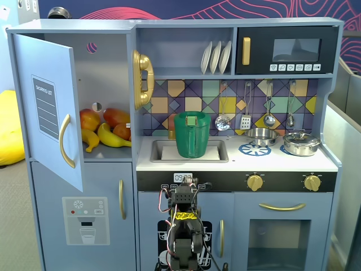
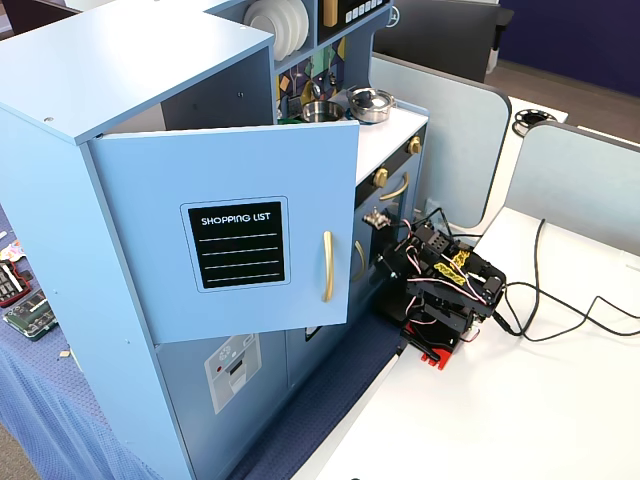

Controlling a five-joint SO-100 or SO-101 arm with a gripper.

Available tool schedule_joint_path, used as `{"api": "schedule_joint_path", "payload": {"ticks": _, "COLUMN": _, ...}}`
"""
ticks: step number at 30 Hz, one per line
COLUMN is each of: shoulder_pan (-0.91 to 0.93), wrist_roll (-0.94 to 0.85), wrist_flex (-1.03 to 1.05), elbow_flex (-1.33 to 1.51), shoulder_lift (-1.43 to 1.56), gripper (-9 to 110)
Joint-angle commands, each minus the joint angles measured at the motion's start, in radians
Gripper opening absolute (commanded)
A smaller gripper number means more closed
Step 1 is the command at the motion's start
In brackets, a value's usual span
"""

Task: Open the left cabinet door

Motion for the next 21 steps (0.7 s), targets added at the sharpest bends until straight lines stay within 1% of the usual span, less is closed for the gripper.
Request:
{"api": "schedule_joint_path", "payload": {"ticks": 1, "shoulder_pan": -0.017, "wrist_roll": 0.037, "wrist_flex": 0.051, "elbow_flex": 0.038, "shoulder_lift": 0.021, "gripper": 0}}
{"api": "schedule_joint_path", "payload": {"ticks": 8, "shoulder_pan": -0.074, "wrist_roll": 0.084, "wrist_flex": 0.101, "elbow_flex": 0.097, "shoulder_lift": 0.021, "gripper": 0}}
{"api": "schedule_joint_path", "payload": {"ticks": 11, "shoulder_pan": -0.052, "wrist_roll": 0.000, "wrist_flex": 0.170, "elbow_flex": 0.098, "shoulder_lift": 0.021, "gripper": 0}}
{"api": "schedule_joint_path", "payload": {"ticks": 13, "shoulder_pan": -0.038, "wrist_roll": 0.018, "wrist_flex": 0.170, "elbow_flex": 0.098, "shoulder_lift": 0.023, "gripper": 0}}
{"api": "schedule_joint_path", "payload": {"ticks": 16, "shoulder_pan": -0.041, "wrist_roll": 0.094, "wrist_flex": 0.146, "elbow_flex": 0.098, "shoulder_lift": -0.005, "gripper": 2}}
{"api": "schedule_joint_path", "payload": {"ticks": 21, "shoulder_pan": -0.031, "wrist_roll": 0.109, "wrist_flex": 0.133, "elbow_flex": 0.098, "shoulder_lift": -0.026, "gripper": 3}}
